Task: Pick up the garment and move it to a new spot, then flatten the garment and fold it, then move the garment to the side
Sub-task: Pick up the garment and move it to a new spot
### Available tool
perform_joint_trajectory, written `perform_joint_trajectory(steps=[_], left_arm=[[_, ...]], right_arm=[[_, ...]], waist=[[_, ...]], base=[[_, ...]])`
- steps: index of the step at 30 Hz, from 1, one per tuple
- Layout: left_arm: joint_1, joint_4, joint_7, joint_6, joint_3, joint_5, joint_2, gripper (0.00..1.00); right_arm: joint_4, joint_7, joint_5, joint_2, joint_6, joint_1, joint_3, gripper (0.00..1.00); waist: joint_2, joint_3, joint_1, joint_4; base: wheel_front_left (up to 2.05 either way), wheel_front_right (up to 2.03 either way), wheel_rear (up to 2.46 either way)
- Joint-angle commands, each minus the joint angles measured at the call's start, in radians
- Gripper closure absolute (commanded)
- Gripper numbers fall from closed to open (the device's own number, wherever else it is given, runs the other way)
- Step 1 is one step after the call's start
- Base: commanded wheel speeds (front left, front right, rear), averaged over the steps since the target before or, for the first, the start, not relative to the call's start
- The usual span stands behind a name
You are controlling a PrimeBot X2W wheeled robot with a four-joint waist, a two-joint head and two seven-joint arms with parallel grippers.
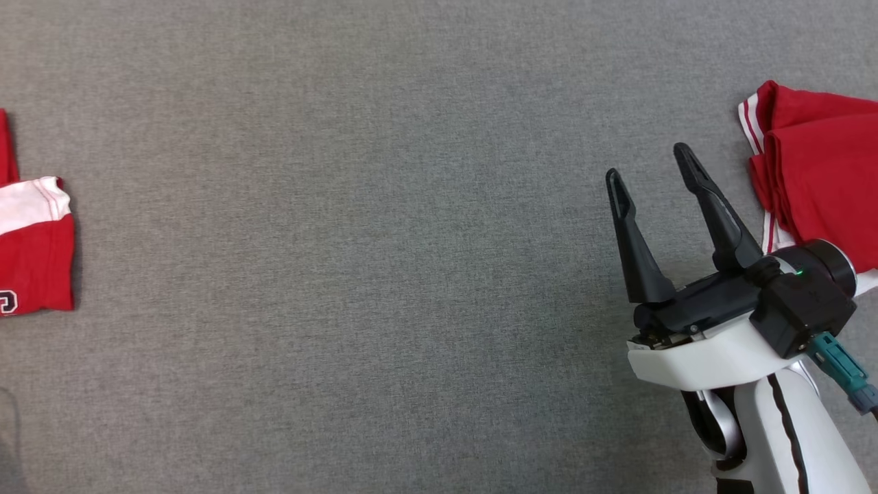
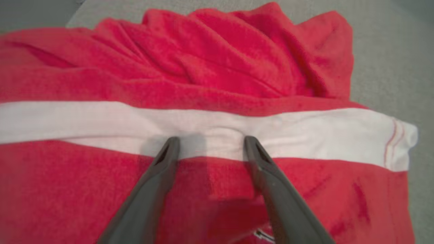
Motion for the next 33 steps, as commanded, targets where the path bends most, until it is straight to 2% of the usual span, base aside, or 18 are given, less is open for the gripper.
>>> perform_joint_trajectory(steps=[1, 4, 7, 8, 9, 10, 11, 17, 28, 33], left_arm=[[0.019, 0.002, 0.032, 0.000, -0.016, -0.022, 0.003, 0.00], [0.054, -0.013, 0.132, 0.000, -0.066, -0.084, 0.006, 0.00], [0.063, -0.030, 0.155, 0.000, -0.096, -0.122, 0.025, 0.00], [0.063, -0.040, 0.147, 0.000, -0.107, -0.130, 0.030, 0.16], [0.062, -0.045, 0.127, 0.000, -0.114, -0.135, 0.037, 0.38], [0.055, -0.052, 0.106, 0.000, -0.118, -0.137, 0.047, 0.65], [0.044, -0.055, 0.073, 0.000, -0.116, -0.139, 0.057, 0.98], [0.007, -0.069, -0.052, 0.000, -0.167, -0.138, 0.091, 1.00], [-0.025, -0.161, -0.102, 0.000, -0.310, -0.119, 0.143, 1.00], [-0.049, -0.228, -0.120, 0.000, -0.381, -0.070, 0.155, 1.00]], right_arm=[[-0.005, -0.007, 0.001, -0.005, 0.000, 0.002, -0.003, 0.00], [-0.004, -0.008, 0.001, -0.005, 0.000, 0.000, -0.009, 0.00], [0.004, -0.005, 0.005, -0.005, 0.000, 0.002, -0.015, 0.00], [0.008, -0.005, 0.007, -0.005, 0.000, 0.002, -0.014, 0.00], [0.011, -0.006, 0.009, -0.005, 0.000, 0.001, -0.012, 0.00], [0.015, -0.006, 0.010, -0.005, 0.000, 0.000, -0.012, 0.00], [0.019, -0.007, 0.010, -0.005, 0.000, -0.002, -0.011, 0.00], [0.053, -0.014, 0.026, -0.005, 0.000, -0.006, -0.005, 0.00], [0.129, -0.039, 0.076, -0.005, 0.000, 0.029, -0.006, 0.00], [0.159, -0.043, 0.101, -0.005, 0.000, 0.053, -0.008, 0.00]], waist=[[0.0000, 0.006, 0.0000, -0.005], [0.0000, 0.007, 0.0000, -0.003], [0.0000, 0.005, 0.0000, 0.001], [0.0000, 0.004, 0.0000, 0.002], [0.0000, 0.002, 0.0000, 0.004], [0.0000, 0.000, 0.0000, 0.005], [0.0000, -0.002, 0.0000, 0.006], [0.0000, -0.041, 0.0000, 0.008], [0.0000, -0.205, 0.0000, -0.006], [0.0000, -0.288, 0.0000, -0.026]], base=[[0.00, 0.00, 0.00], [0.00, 0.00, 0.00], [0.00, 0.00, 0.00], [0.00, 0.00, 0.00], [0.00, 0.00, 0.00], [0.00, 0.00, 0.00], [0.00, 0.00, 0.00], [0.00, 0.00, 0.00], [0.00, 0.00, 0.00], [0.00, 0.00, 0.00]])
